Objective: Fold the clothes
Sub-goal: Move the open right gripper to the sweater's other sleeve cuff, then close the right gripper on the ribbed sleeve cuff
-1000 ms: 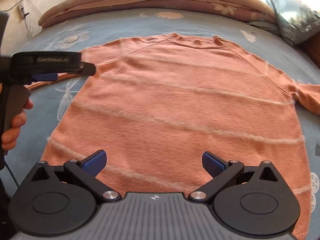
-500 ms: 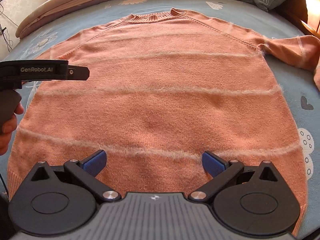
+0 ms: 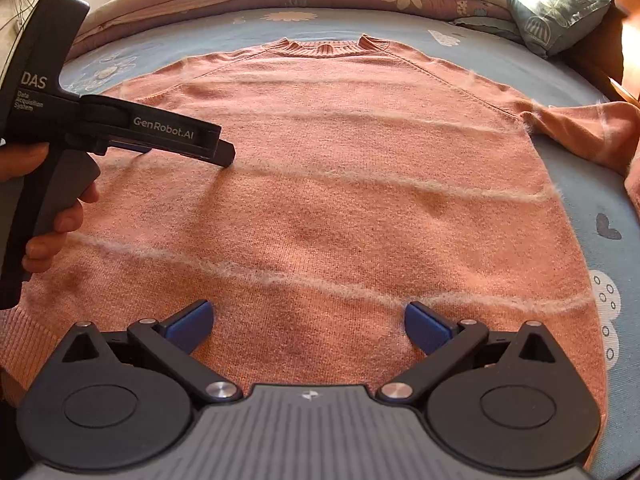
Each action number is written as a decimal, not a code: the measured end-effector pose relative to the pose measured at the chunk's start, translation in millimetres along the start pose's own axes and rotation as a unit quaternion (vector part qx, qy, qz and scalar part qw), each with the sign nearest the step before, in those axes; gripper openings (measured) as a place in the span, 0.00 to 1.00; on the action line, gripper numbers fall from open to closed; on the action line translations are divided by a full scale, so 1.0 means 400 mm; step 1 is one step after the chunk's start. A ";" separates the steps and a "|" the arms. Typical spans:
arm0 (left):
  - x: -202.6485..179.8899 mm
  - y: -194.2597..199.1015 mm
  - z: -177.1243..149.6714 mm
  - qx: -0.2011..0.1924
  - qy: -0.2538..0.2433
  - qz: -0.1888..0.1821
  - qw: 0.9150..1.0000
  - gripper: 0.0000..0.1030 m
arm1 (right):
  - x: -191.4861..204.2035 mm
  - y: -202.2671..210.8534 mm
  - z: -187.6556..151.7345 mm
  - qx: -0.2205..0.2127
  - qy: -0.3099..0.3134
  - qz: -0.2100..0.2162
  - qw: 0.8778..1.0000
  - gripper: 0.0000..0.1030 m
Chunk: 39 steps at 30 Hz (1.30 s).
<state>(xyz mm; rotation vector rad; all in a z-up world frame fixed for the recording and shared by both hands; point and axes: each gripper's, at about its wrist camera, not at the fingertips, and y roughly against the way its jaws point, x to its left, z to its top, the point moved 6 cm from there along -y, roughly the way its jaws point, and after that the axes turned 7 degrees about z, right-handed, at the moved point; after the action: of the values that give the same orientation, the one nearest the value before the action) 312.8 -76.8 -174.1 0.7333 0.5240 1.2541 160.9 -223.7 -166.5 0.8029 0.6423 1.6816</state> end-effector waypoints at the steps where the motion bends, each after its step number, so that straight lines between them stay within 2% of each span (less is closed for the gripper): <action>1: 0.001 -0.001 0.001 -0.002 0.003 0.001 1.000 1.00 | -0.005 0.013 0.001 -0.007 -0.006 0.008 1.000 1.00; 2: 0.002 -0.003 0.002 -0.005 0.006 0.001 1.000 1.00 | -0.017 0.029 0.004 -0.019 -0.013 0.013 1.000 1.00; 5: 0.005 -0.009 0.004 -0.015 0.008 0.001 1.000 1.00 | -0.089 0.084 0.024 -0.061 -0.025 -0.010 0.998 1.00; 7: 0.005 -0.009 0.002 -0.022 0.005 0.000 1.000 1.00 | -0.156 0.121 0.039 -0.086 -0.034 -0.036 0.995 1.00; 10: 0.006 -0.009 0.001 -0.027 0.004 -0.001 1.000 1.00 | -0.301 0.177 0.059 -0.107 -0.081 -0.068 0.989 0.97; 13: 0.007 -0.007 0.003 -0.022 0.004 -0.004 1.000 0.99 | -0.475 0.224 0.070 -0.129 -0.141 -0.094 0.977 0.90; 17: 0.014 -0.004 0.007 -0.010 0.014 -0.012 1.000 0.99 | -0.700 0.267 0.071 -0.167 -0.214 -0.126 0.954 0.86; 21: 0.024 -0.006 0.018 0.003 0.046 -0.019 0.999 0.99 | -0.856 0.270 0.068 -0.189 -0.242 -0.154 0.939 0.84; 25: 0.032 -0.008 0.024 0.009 0.070 -0.023 0.997 0.99 | -0.947 0.236 0.063 -0.200 -0.252 -0.127 0.938 0.80; 30: 0.030 -0.013 0.031 0.015 0.089 -0.012 0.996 0.99 | -0.980 0.185 0.074 -0.200 -0.224 -0.075 0.951 0.75; 33: 0.018 -0.020 0.033 0.020 0.077 0.008 0.997 0.99 | -0.967 0.174 0.083 -0.200 -0.196 -0.048 0.959 0.62; 35: 0.010 -0.022 0.033 0.022 0.068 0.019 0.997 0.99 | -0.957 0.173 0.084 -0.194 -0.185 -0.048 0.962 0.46; 36: 0.008 -0.023 0.032 0.022 0.065 0.023 0.997 0.99 | -0.952 0.174 0.085 -0.190 -0.180 -0.050 0.964 0.41; 38: 0.006 -0.022 0.030 0.022 0.060 0.027 0.998 0.99 | -0.944 0.182 0.090 -0.185 -0.171 -0.052 0.966 0.16; 39: 0.005 -0.022 0.030 0.022 0.060 0.028 0.998 0.99 | -0.943 0.187 0.094 -0.183 -0.168 -0.058 0.967 0.14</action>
<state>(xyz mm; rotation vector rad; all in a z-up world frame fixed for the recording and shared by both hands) 327.6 -78.4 -172.4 0.7169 0.6338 1.3480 205.4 -607.3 -155.0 0.7434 0.1333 1.4537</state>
